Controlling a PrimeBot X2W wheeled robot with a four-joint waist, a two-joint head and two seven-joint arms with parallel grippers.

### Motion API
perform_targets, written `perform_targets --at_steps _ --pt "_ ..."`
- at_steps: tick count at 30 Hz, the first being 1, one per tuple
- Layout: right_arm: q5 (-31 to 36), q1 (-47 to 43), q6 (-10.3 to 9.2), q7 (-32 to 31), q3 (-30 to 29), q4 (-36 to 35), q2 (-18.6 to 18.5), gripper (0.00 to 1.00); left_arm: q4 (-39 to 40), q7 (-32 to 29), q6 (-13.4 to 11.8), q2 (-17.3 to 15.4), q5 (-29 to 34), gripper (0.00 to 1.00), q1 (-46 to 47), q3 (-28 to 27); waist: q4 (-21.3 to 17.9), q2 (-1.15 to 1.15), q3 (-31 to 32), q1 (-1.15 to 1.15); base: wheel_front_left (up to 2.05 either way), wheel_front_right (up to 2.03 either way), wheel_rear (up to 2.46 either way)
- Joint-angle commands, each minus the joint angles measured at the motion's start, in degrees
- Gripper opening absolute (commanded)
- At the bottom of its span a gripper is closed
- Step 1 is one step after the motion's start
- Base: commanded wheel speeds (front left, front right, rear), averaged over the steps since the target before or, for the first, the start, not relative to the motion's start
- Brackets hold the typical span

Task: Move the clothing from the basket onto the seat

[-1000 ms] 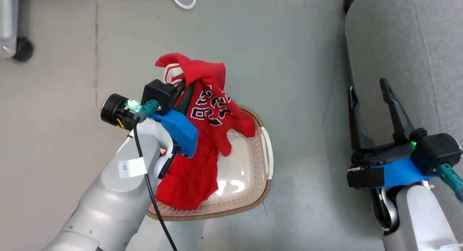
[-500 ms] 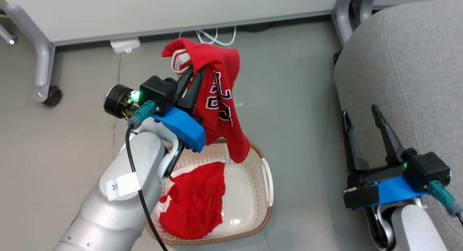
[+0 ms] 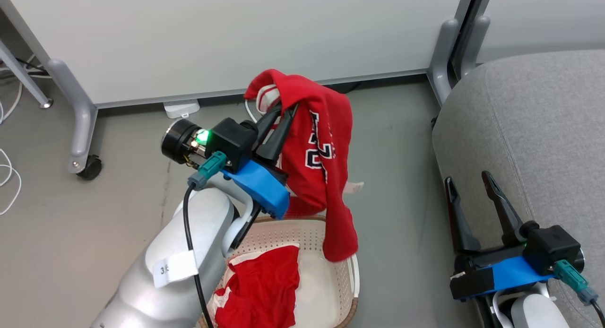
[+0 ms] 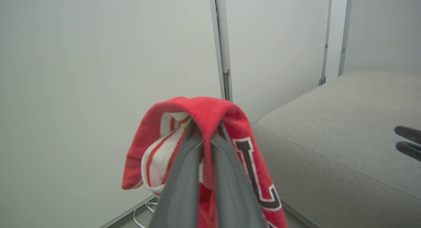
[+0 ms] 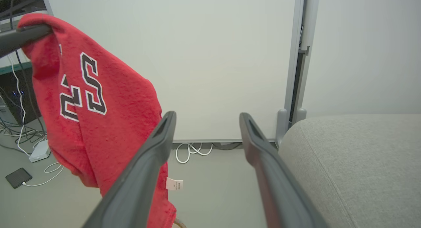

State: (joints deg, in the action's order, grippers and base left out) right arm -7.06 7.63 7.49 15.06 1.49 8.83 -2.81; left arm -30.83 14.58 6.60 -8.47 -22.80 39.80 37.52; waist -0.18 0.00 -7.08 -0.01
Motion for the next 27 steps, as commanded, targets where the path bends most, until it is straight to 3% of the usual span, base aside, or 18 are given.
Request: perform_targets --at_steps 1,16,27 --pt "-0.47 -0.9 0.01 0.18 -0.14 0.04 -0.14 1.0 0.5 -0.36 0.22 -0.02 -0.42 0.0 -0.73 0.02 0.15 0.0 0.38 0.01 0.0 0.0 0.0" --pt "0.13 0.71 0.01 0.18 1.56 -0.75 -0.14 1.0 5.55 -2.96 -1.17 -1.24 -0.82 0.0 -2.99 1.46 1.21 0.0 0.97 0.01 0.0 0.0 0.0" --pt "2.05 9.63 0.01 0.19 10.78 -0.65 -0.14 1.0 6.48 -3.49 -1.42 -0.94 -1.05 0.0 -1.08 2.13 2.42 0.0 -0.76 0.01 0.0 0.0 0.0"
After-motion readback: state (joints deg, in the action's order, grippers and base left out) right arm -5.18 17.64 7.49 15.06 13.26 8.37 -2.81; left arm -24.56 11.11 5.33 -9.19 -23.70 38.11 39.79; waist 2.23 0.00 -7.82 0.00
